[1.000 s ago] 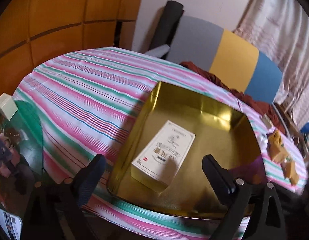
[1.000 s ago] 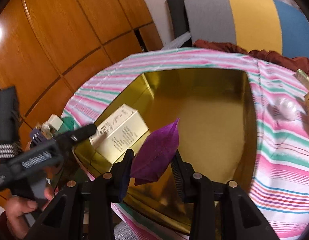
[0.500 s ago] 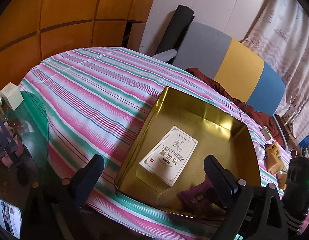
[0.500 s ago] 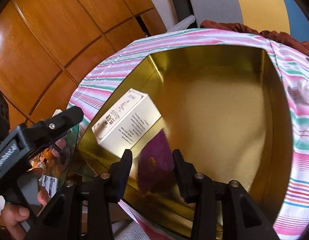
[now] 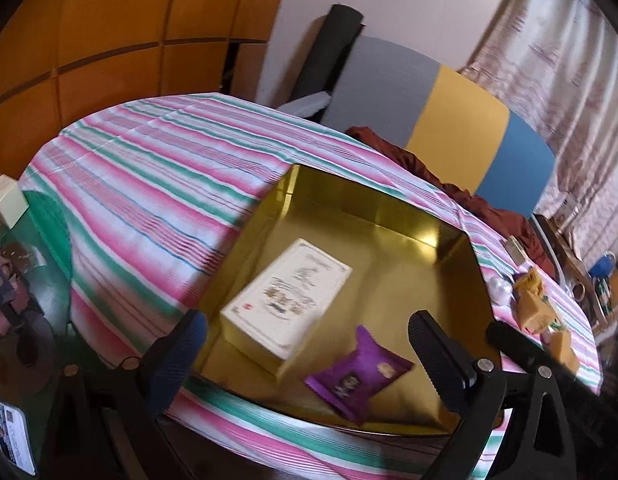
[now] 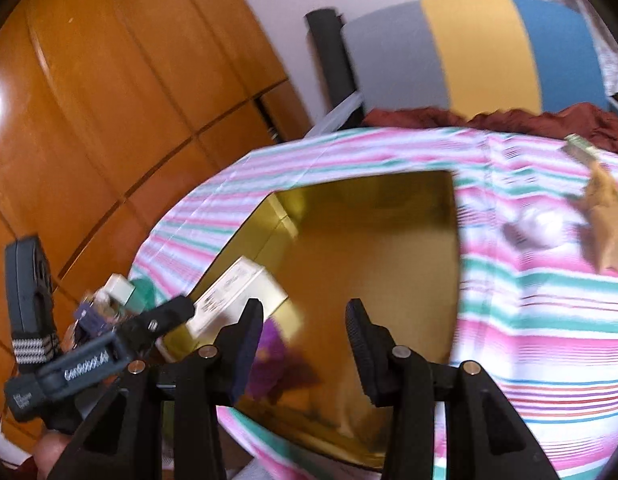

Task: Organize objects
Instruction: 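Release the cream box and purple packet into the gold tray with both grippers, then move the right gripper back to the items and grasp a yellow sponge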

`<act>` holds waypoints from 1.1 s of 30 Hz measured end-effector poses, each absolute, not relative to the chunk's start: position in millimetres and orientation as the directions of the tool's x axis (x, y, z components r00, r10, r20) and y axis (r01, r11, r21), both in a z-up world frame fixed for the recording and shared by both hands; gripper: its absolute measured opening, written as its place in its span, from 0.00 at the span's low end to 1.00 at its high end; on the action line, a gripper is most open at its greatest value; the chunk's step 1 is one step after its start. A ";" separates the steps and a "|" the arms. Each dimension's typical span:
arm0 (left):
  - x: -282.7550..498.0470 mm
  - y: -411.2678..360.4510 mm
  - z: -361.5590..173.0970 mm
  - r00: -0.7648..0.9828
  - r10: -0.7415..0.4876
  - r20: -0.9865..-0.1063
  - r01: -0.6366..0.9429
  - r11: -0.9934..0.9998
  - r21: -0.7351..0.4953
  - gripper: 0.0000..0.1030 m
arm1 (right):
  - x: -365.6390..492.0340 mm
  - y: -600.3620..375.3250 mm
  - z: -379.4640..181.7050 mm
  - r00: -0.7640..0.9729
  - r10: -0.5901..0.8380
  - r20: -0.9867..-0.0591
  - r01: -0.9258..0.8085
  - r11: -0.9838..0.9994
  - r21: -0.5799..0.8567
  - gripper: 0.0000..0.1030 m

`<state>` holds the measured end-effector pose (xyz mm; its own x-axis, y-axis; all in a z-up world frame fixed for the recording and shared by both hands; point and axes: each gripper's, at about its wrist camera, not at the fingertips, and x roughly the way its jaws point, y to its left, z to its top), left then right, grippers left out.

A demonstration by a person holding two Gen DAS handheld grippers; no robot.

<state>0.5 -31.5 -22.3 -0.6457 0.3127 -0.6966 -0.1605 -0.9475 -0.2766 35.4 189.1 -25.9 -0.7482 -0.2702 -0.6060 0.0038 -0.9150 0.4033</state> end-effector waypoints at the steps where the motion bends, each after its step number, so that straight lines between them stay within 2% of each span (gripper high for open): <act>1: 1.9 -25.6 -22.2 -0.639 0.326 -0.696 -0.181 -0.944 -0.276 0.98 | 38.0 195.9 -23.6 -0.758 -0.251 -0.602 -0.014 -0.917 0.400 0.42; 9: 14.1 14.5 -17.9 -0.597 0.400 -0.695 -0.295 -0.916 -0.273 0.98 | 63.6 265.9 -29.2 -0.779 -0.109 -0.618 -0.196 -0.894 0.404 0.42; 15: 29.7 51.5 -11.6 -0.558 0.460 -0.691 -0.394 -0.880 -0.267 0.99 | 86.1 315.6 -51.0 -0.733 -0.010 -0.680 -0.340 -0.861 0.380 0.44; 21: 42.9 85.9 -7.4 -0.508 0.509 -0.695 -0.487 -0.835 -0.256 0.99 | 118.1 358.8 -79.8 -0.661 0.119 -0.740 -0.472 -0.833 0.287 0.48; 22: 45.6 91.9 -7.2 -0.498 0.516 -0.697 -0.503 -0.826 -0.252 0.99 | 125.4 367.6 -83.1 -0.660 0.139 -0.738 -0.485 -0.830 0.277 0.49; 24: 51.3 104.2 -8.0 -0.478 0.525 -0.704 -0.534 -0.810 -0.242 1.00 | 137.3 388.1 -87.1 -0.654 0.191 -0.732 -0.516 -0.820 0.248 0.60; 31: 72.3 146.9 -15.7 -0.395 0.545 -0.740 -0.637 -0.743 -0.207 1.00 | 151.3 469.8 -81.3 -0.606 0.362 -0.708 -0.648 -0.741 0.177 0.61; 33: 77.5 157.0 -16.4 -0.378 0.549 -0.746 -0.660 -0.724 -0.199 1.00 | 144.2 484.0 -81.4 -0.599 0.373 -0.709 -0.651 -0.742 0.159 0.61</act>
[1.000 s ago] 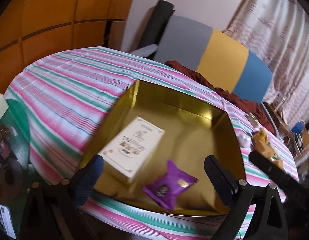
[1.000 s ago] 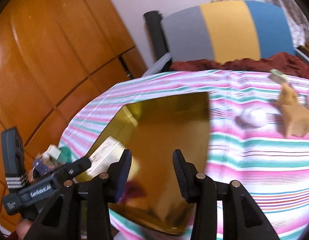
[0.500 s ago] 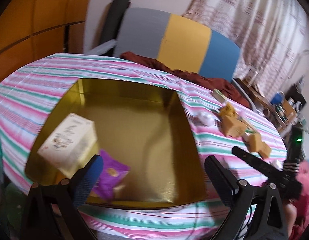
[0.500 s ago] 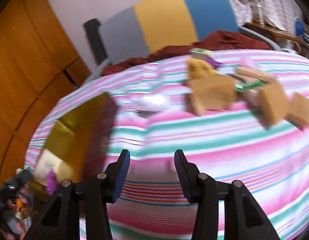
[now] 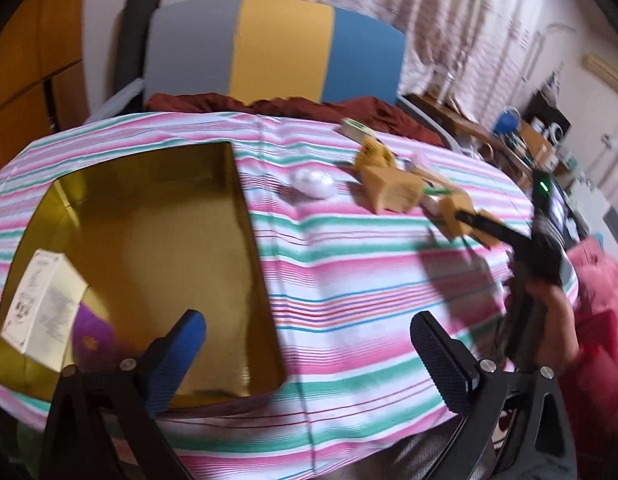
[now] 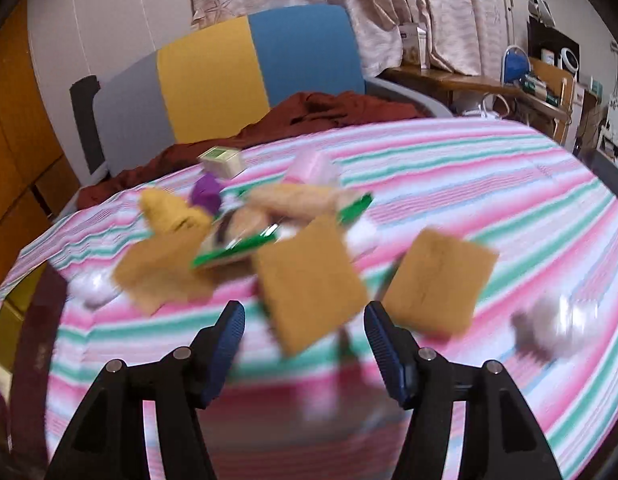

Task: Organize objects
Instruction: 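Move the right gripper back to the items and grasp a yellow sponge, then grasp a second yellow sponge with the left gripper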

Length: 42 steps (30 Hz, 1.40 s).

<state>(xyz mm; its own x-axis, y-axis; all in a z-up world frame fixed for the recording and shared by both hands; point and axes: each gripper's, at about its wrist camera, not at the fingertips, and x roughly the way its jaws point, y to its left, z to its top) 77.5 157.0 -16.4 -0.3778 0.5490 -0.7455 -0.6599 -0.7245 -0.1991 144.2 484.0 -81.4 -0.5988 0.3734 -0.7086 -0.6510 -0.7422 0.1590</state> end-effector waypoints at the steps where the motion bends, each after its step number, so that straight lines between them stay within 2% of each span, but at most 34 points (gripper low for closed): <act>1: 80.7 162.9 -16.7 -0.364 0.553 -0.749 -0.674 -0.712 -0.199 1.00 | 140.3 490.3 -82.9 -0.589 0.373 -0.717 -0.651 -0.745 0.147 0.61; 8: 86.3 186.2 -22.1 -0.323 0.540 -0.777 -0.708 -0.683 -0.179 1.00 | 119.8 496.7 -97.5 -0.595 0.351 -0.723 -0.600 -0.793 0.109 0.61; 9: 85.1 189.2 -22.0 -0.319 0.540 -0.779 -0.711 -0.680 -0.181 1.00 | 118.7 496.9 -99.4 -0.591 0.354 -0.725 -0.604 -0.790 0.106 0.56; 17: 65.6 234.4 -17.7 -0.311 0.541 -0.782 -0.718 -0.672 -0.179 1.00 | 145.2 491.5 -102.1 -0.624 0.355 -0.696 -0.643 -0.740 0.199 0.54; 25: 26.9 309.3 -20.2 -0.329 0.539 -0.775 -0.740 -0.657 -0.143 1.00 | 153.6 465.6 -98.0 -0.612 0.449 -0.651 -0.667 -0.736 0.120 0.54; 28: 2.2 338.5 -24.7 -0.345 0.523 -0.779 -0.721 -0.680 -0.137 1.00 | 156.1 464.1 -96.5 -0.605 0.482 -0.633 -0.683 -0.724 0.101 0.54; 32: -31.8 375.1 -42.4 -0.402 0.399 -0.824 -0.665 -0.746 -0.037 1.00 | 162.5 467.9 -97.3 -0.597 0.500 -0.627 -0.708 -0.697 0.118 0.54; 36: -42.6 380.1 -54.2 -0.368 0.385 -0.846 -0.652 -0.756 -0.061 1.00 | 163.5 474.4 -101.0 -0.598 0.484 -0.638 -0.712 -0.687 0.147 0.54; 42: -6.9 369.1 -67.0 -0.326 0.391 -0.861 -0.729 -0.683 -0.035 1.00 | 163.3 474.1 -101.7 -0.599 0.486 -0.636 -0.714 -0.684 0.150 0.54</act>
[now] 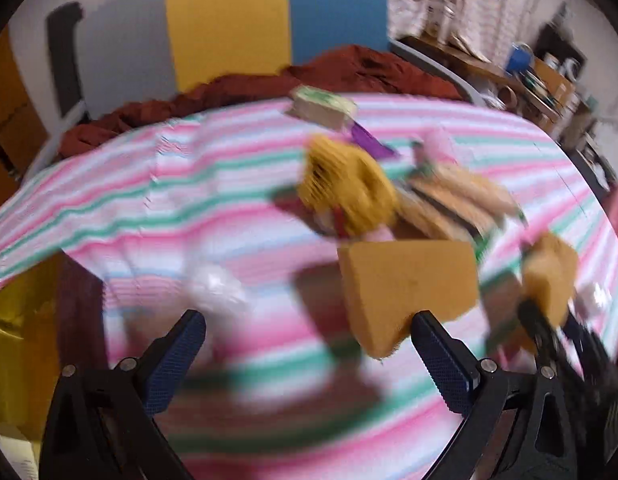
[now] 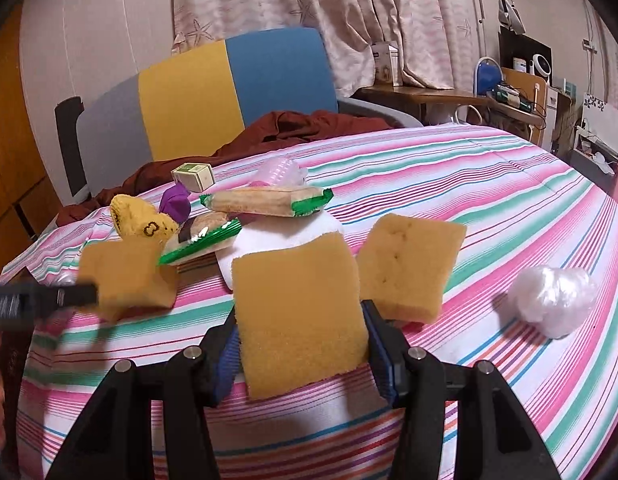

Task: Organize objects
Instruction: 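Grasp a second yellow sponge with the left gripper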

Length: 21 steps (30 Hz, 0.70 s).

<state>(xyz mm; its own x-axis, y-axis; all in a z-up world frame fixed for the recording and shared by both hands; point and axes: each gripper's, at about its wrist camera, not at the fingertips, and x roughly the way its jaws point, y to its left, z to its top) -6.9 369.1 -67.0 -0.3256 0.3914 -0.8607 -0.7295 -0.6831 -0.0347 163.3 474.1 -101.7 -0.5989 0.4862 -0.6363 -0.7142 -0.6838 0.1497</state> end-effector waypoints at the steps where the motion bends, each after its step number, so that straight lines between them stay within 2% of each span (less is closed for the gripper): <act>1: -1.8 368.7 -70.5 -0.316 0.382 -0.869 -0.736 -0.676 -0.029 1.00 | 163.5 474.2 -101.8 -0.599 0.487 -0.635 -0.715 -0.683 0.151 0.54; 3: 9.6 363.3 -75.1 -0.310 0.376 -0.873 -0.742 -0.669 -0.025 1.00 | 164.5 474.5 -101.4 -0.600 0.491 -0.632 -0.718 -0.678 0.155 0.54; 9: 26.0 345.0 -64.9 -0.256 0.509 -0.822 -0.749 -0.642 -0.165 1.00 | 168.8 477.3 -101.3 -0.603 0.491 -0.629 -0.725 -0.666 0.175 0.54; 15: 17.3 371.8 -60.3 -0.210 0.545 -0.812 -0.723 -0.645 -0.246 1.00 | 172.7 476.5 -100.1 -0.600 0.505 -0.621 -0.734 -0.656 0.176 0.54; 21: 14.9 395.9 -73.5 -0.222 0.507 -0.832 -0.729 -0.653 -0.203 0.99 | 172.7 478.4 -100.9 -0.602 0.497 -0.626 -0.733 -0.655 0.185 0.54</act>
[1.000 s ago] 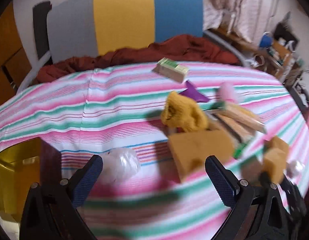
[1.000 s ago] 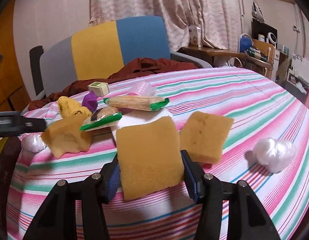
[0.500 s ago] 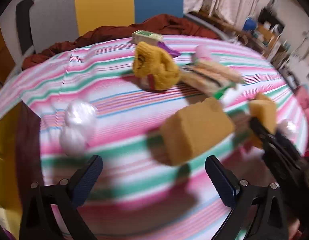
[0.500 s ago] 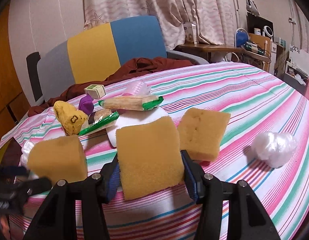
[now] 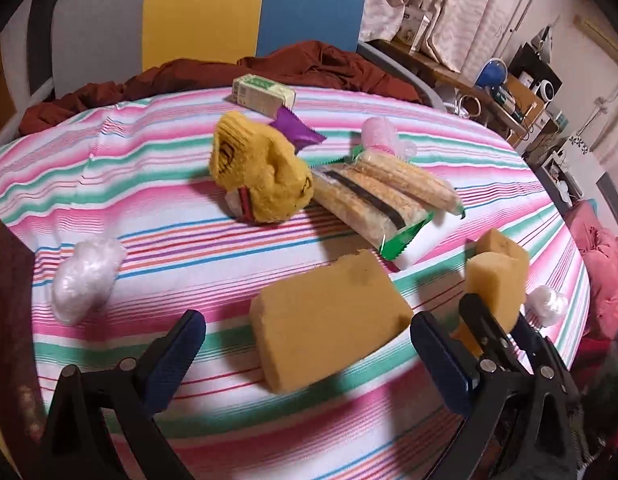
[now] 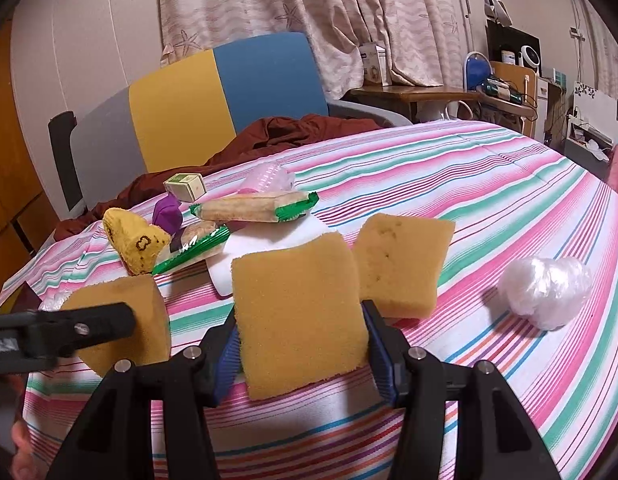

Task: Organize objects
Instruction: 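Grasp a second yellow sponge with the left gripper, then carry both sponges to the gold tray and release them inside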

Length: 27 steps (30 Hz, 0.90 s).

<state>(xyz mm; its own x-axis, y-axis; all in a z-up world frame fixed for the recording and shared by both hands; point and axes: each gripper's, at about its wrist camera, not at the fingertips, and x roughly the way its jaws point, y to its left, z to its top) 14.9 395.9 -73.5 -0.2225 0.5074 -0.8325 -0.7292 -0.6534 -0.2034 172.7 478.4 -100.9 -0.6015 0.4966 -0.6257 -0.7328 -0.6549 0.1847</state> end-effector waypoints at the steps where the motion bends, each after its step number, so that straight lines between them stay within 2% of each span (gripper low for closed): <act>1: 14.6 396.4 -76.6 -0.221 0.507 -0.833 -0.731 -0.651 -0.202 0.98 | 172.6 478.7 -101.1 -0.601 0.495 -0.627 -0.733 -0.655 0.185 0.54; 3: 14.1 396.3 -82.9 -0.197 0.531 -0.824 -0.736 -0.635 -0.233 0.80 | 172.4 479.0 -101.3 -0.602 0.494 -0.627 -0.732 -0.655 0.187 0.54; 5: 16.6 393.7 -83.4 -0.186 0.562 -0.806 -0.739 -0.621 -0.262 0.75 | 172.9 478.9 -101.5 -0.603 0.493 -0.627 -0.731 -0.656 0.188 0.54; 9: 25.9 391.1 -80.5 -0.199 0.573 -0.795 -0.773 -0.590 -0.232 0.68 | 172.0 478.8 -102.6 -0.601 0.489 -0.631 -0.732 -0.655 0.189 0.54; 20: 29.3 345.9 -64.7 -0.185 0.644 -0.742 -0.732 -0.594 -0.333 0.66 | 169.8 477.9 -102.4 -0.590 0.499 -0.635 -0.735 -0.657 0.168 0.54; 27: 43.3 311.1 -38.8 -0.207 0.695 -0.689 -0.746 -0.568 -0.348 0.66 | 168.6 477.6 -101.9 -0.582 0.504 -0.638 -0.737 -0.658 0.154 0.54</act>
